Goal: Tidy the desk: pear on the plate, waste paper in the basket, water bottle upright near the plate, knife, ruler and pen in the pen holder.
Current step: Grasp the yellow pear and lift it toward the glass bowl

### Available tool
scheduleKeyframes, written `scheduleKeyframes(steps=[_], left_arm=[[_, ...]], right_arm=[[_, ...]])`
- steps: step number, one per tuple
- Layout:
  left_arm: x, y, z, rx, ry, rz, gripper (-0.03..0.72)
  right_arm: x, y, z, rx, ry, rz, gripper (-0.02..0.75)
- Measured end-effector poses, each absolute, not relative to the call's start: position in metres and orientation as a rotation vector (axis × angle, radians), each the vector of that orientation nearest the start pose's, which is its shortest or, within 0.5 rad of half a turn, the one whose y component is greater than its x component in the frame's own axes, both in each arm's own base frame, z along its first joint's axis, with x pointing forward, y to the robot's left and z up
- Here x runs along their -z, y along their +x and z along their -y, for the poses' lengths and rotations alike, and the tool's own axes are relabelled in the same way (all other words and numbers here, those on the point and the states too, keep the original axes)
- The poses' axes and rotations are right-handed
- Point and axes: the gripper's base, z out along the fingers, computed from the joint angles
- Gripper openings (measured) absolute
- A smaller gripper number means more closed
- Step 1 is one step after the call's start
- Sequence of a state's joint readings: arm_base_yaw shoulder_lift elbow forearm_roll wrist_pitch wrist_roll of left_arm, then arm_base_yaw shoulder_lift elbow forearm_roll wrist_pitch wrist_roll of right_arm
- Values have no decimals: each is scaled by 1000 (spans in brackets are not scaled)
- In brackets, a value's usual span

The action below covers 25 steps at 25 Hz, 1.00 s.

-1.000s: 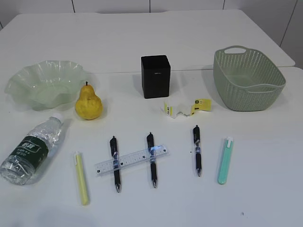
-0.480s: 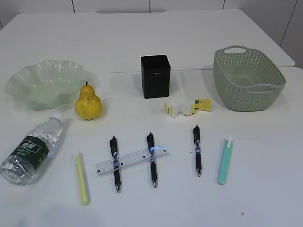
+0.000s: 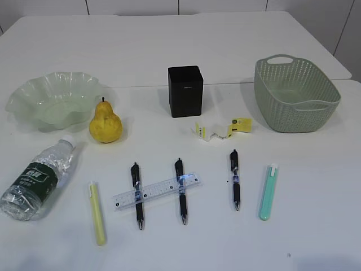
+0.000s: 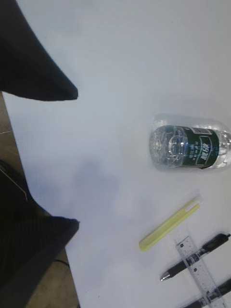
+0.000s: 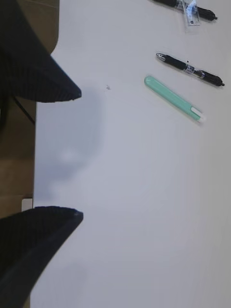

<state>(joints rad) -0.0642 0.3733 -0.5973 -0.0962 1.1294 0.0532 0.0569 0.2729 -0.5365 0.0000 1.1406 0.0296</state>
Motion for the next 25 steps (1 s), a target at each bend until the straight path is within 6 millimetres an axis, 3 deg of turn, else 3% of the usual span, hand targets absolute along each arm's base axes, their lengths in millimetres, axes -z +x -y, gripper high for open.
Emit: scheduleKeyframes(steps=[7, 10, 19, 25], left_arm=[[-286, 67, 13, 136, 130, -2519, 527], [-294, 77, 13, 136, 130, -2535, 527], [-381, 114, 17, 158, 135, -2406, 527], [-406, 155, 24, 215, 146, -2483, 527]], right_arm=[[-298, 51, -3, -47, -14, -2404, 532], [-308, 64, -4, -48, -11, -2422, 532], [-326, 114, -6, -45, 2, -2546, 532], [-331, 140, -8, -40, 11, -2658, 532]])
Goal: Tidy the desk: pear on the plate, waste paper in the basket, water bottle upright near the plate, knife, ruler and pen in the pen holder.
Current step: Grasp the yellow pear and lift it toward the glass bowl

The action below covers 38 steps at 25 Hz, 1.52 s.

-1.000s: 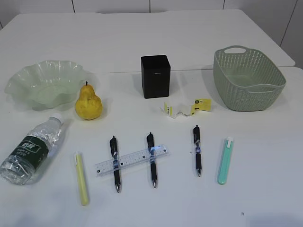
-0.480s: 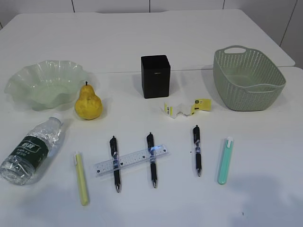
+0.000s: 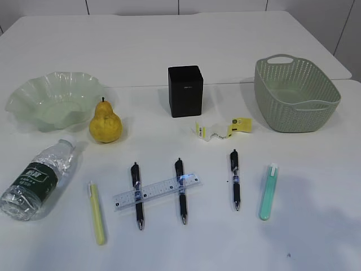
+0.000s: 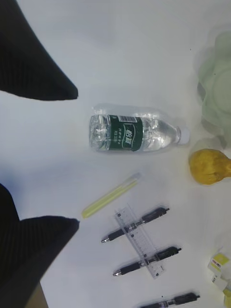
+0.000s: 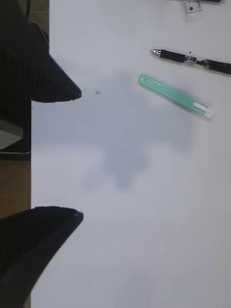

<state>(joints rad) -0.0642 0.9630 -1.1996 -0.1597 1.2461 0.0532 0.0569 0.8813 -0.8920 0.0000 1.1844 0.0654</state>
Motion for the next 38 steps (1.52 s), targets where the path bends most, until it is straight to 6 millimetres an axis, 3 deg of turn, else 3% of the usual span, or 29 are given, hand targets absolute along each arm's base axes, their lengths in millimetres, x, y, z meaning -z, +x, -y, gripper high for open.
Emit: scheduleKeyframes(steps=[6, 15, 21, 30, 38], left_arm=[[-399, 197, 31, 297, 138, -2566, 527], [-379, 232, 37, 360, 133, -2665, 527], [-382, 258, 39, 357, 168, -2662, 527], [-379, 300, 48, 421, 206, -2664, 527], [-359, 345, 89, 465, 386, -2688, 555]], right_arm=[[-336, 166, -11, -52, 14, -2745, 532], [-357, 212, -14, -66, 18, -2734, 532], [-358, 241, -16, -68, 18, -2752, 532], [-356, 259, -17, -66, 19, -2768, 532], [-352, 265, -17, -65, 19, -2784, 533]])
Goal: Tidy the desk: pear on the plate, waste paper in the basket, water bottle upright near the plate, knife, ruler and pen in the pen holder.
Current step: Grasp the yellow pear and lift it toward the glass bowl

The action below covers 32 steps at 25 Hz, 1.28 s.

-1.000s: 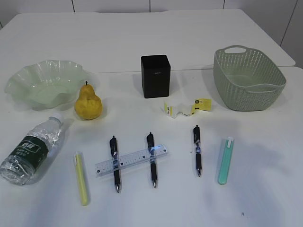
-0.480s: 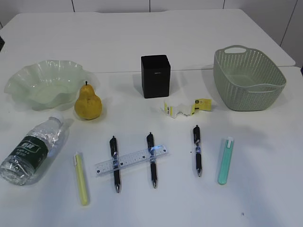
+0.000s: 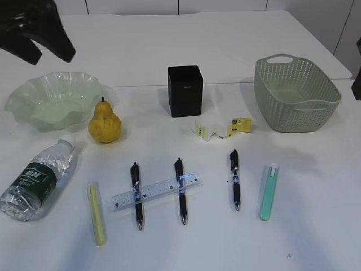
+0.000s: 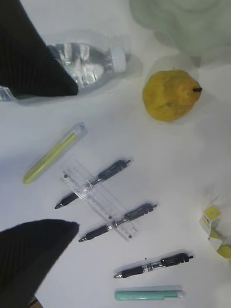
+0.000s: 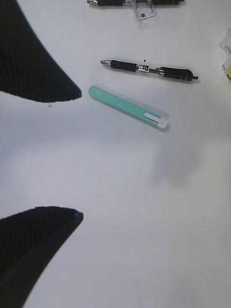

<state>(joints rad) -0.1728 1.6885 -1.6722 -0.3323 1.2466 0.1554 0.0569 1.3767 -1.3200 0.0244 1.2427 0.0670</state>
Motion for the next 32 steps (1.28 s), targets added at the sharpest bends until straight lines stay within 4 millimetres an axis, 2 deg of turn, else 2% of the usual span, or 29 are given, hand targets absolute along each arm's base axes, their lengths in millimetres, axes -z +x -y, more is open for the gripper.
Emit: scheduleKeyframes(steps=[6, 17, 32], left_arm=[[-348, 371, 102, 438, 434, -2692, 614], [-313, 415, 109, 422, 437, -2733, 619], [-307, 419, 107, 375, 453, -2742, 575]], right_arm=[[-352, 265, -17, -65, 19, -2784, 533], [-352, 265, -17, -65, 19, -2784, 533], [-352, 265, -18, -76, 21, -2785, 532]])
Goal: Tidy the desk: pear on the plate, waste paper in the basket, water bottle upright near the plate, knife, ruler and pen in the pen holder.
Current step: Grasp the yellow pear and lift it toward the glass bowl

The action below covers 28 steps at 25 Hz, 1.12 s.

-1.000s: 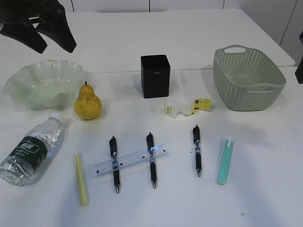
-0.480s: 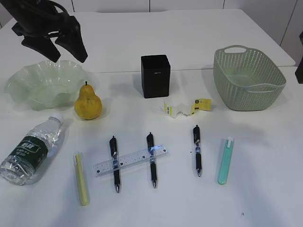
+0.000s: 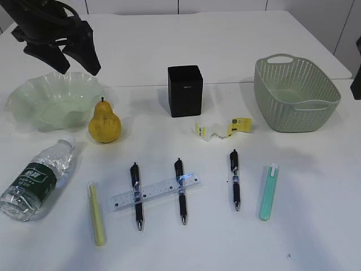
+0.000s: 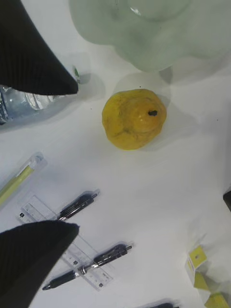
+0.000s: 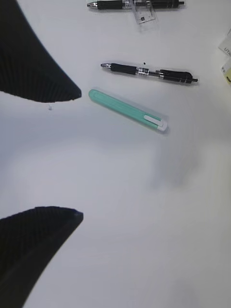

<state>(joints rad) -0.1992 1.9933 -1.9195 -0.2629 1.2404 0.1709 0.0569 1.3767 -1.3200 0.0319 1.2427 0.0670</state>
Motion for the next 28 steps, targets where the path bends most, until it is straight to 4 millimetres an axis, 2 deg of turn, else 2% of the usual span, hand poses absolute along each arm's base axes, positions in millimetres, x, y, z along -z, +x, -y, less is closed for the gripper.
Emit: scheduleKeyframes(steps=[4, 10, 15, 24, 28], left_arm=[[-303, 422, 107, 352, 461, -2750, 578], [-290, 440, 110, 340, 463, -2752, 634], [-276, 450, 112, 340, 463, -2769, 641], [-235, 461, 114, 344, 467, -2854, 641], [-225, 463, 116, 358, 467, -2873, 641]], right_arm=[[-352, 265, -19, -94, 24, -2785, 533], [-352, 265, -20, -105, 28, -2785, 532], [-352, 264, -21, -128, 32, -2785, 532], [-352, 264, -21, -135, 33, -2785, 532], [-352, 264, -22, -140, 33, -2785, 532]])
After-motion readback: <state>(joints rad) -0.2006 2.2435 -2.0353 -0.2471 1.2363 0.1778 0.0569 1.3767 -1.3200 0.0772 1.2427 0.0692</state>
